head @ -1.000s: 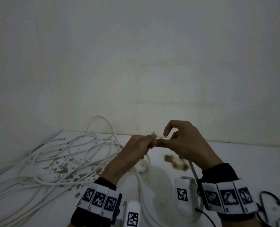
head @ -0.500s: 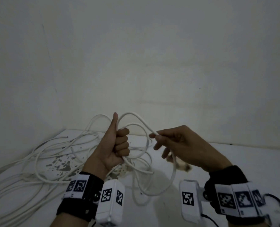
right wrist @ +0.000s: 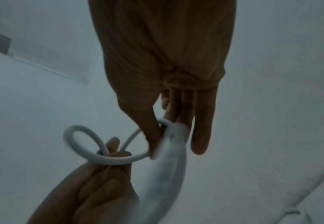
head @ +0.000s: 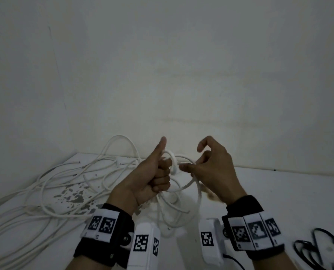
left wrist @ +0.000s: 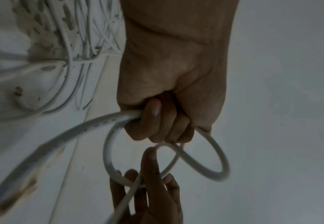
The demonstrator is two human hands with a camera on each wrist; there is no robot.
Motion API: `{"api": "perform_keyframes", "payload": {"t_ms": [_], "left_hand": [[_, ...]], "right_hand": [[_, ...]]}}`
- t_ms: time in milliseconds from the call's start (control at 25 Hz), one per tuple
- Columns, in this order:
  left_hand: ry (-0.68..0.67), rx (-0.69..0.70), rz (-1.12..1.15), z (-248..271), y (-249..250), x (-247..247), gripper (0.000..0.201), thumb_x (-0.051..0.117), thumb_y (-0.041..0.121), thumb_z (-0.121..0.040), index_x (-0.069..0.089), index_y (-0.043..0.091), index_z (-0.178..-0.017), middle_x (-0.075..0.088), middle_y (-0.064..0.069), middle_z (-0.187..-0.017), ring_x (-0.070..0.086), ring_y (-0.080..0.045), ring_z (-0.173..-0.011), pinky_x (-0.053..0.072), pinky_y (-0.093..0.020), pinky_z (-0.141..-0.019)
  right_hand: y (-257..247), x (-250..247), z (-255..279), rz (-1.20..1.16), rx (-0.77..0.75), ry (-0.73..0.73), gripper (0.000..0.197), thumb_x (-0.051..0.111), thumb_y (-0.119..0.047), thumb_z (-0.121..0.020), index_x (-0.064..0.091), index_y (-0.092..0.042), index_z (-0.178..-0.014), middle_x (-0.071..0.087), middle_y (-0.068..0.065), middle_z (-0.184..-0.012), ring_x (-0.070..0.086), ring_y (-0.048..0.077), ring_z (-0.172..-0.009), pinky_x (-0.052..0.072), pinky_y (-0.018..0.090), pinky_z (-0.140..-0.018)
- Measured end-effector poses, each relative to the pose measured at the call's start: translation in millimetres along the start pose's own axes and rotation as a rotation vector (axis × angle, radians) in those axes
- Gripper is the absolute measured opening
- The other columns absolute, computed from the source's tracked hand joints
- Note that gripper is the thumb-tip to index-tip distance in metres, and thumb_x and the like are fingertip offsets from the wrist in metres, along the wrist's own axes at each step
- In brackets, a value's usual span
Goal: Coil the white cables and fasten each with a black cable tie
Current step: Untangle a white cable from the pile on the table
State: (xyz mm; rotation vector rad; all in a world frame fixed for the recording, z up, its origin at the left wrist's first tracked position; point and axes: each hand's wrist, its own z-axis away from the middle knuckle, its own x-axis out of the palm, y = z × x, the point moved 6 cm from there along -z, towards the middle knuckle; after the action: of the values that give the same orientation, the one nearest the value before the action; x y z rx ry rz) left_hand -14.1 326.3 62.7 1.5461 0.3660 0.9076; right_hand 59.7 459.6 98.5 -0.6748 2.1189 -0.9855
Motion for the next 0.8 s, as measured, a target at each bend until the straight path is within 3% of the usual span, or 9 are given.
{"api": "perform_keyframes", "payload": {"t_ms": [80, 200, 240, 280, 360, 440, 560, 680, 800], "left_hand": [[0.008, 0.030, -0.115, 2.5, 0.3, 11.2, 0.057, 0.058, 0.067, -0.076, 0.026, 0.024, -0.055, 0.011, 0.006, -0.045, 0.013, -0.011, -0.039, 0.017, -0.027, -0.046], [0.021, 0.062, -0.132, 1.3, -1.5, 20.0, 0.055, 0.062, 0.064, -0.073, 0.029, 0.025, -0.054, 0.012, 0.006, -0.047, 0.015, -0.012, -0.042, 0.023, -0.028, -0.051], [0.038, 0.065, -0.116, 0.3, -1.7, 17.8, 0.055, 0.063, 0.064, -0.071, 0.029, 0.026, -0.052, 0.012, 0.007, -0.047, 0.015, -0.011, -0.042, 0.024, -0.027, -0.050], [0.069, 0.062, -0.094, -0.9, -2.1, 12.0, 0.054, 0.065, 0.064, -0.069, 0.031, 0.026, -0.050, 0.013, 0.007, -0.047, 0.015, -0.011, -0.042, 0.024, -0.026, -0.049], [0.138, 0.044, -0.017, -3.2, -3.8, -3.5, 0.054, 0.068, 0.062, -0.067, 0.034, 0.025, -0.049, 0.016, 0.007, -0.046, 0.017, -0.009, -0.040, 0.022, -0.023, -0.044], [0.163, 0.025, 0.048, -5.5, -6.4, -15.7, 0.056, 0.069, 0.064, -0.066, 0.033, 0.023, -0.055, 0.019, 0.007, -0.045, 0.019, -0.008, -0.037, 0.020, -0.022, -0.043], [0.107, 0.011, 0.108, -7.7, -7.8, -20.6, 0.059, 0.068, 0.067, -0.065, 0.029, 0.024, -0.058, 0.021, 0.008, -0.042, 0.020, -0.005, -0.032, 0.017, -0.020, -0.038], [0.061, -0.017, 0.052, -5.5, -7.8, -18.0, 0.058, 0.064, 0.068, -0.068, 0.029, 0.025, -0.055, 0.020, 0.007, -0.041, 0.018, -0.006, -0.032, 0.010, -0.022, -0.040], [0.079, -0.020, -0.127, -4.4, -6.4, -13.0, 0.058, 0.061, 0.072, -0.068, 0.034, 0.025, -0.049, 0.019, 0.006, -0.046, 0.014, -0.007, -0.037, 0.007, -0.024, -0.044]], "right_hand": [[1.9, -8.0, 0.7, 0.218, -0.027, 0.189, 0.033, 0.077, -0.008, -0.074, 0.048, -0.016, -0.089, 0.062, 0.002, -0.060, 0.061, 0.021, -0.051, 0.053, 0.033, -0.050], [14.3, -7.8, 3.6, 0.394, 0.033, 0.233, 0.035, 0.064, -0.011, -0.083, 0.051, -0.016, -0.115, 0.062, 0.005, -0.092, 0.063, 0.029, -0.076, 0.047, 0.035, -0.065], [22.9, -3.9, 1.2, 0.326, 0.110, 0.147, 0.035, 0.062, -0.013, -0.085, 0.055, -0.016, -0.119, 0.060, 0.008, -0.102, 0.063, 0.033, -0.085, 0.047, 0.035, -0.071], [28.6, -0.4, -0.5, 0.130, 0.207, 0.029, 0.026, 0.064, -0.014, -0.086, 0.065, -0.016, -0.112, 0.063, 0.012, -0.103, 0.065, 0.035, -0.089, 0.049, 0.037, -0.075], [30.6, 13.0, 1.6, -0.421, 0.428, -0.254, 0.009, 0.067, -0.009, -0.088, 0.073, -0.010, -0.081, 0.067, 0.013, -0.081, 0.069, 0.031, -0.079, 0.055, 0.036, -0.070], [21.6, 20.8, 7.4, -0.746, 0.541, -0.404, 0.015, 0.063, -0.010, -0.090, 0.068, -0.007, -0.076, 0.057, 0.007, -0.069, 0.062, 0.021, -0.066, 0.056, 0.034, -0.066], [23.7, 29.3, 7.1, -0.801, 0.553, -0.395, 0.025, 0.057, -0.021, -0.095, 0.068, -0.008, -0.077, 0.055, 0.005, -0.072, 0.054, 0.018, -0.061, 0.054, 0.035, -0.065], [31.1, 41.9, 14.0, -0.887, 0.557, -0.508, 0.031, 0.056, -0.029, -0.096, 0.067, -0.007, -0.078, 0.067, 0.015, -0.097, 0.062, 0.026, -0.075, 0.053, 0.038, -0.073], [24.3, 44.6, 18.8, -0.751, 0.299, -0.729, 0.018, 0.069, -0.004, -0.084, 0.060, 0.003, -0.098, 0.065, 0.024, -0.101, 0.066, 0.030, -0.085, 0.054, 0.035, -0.078]]}}
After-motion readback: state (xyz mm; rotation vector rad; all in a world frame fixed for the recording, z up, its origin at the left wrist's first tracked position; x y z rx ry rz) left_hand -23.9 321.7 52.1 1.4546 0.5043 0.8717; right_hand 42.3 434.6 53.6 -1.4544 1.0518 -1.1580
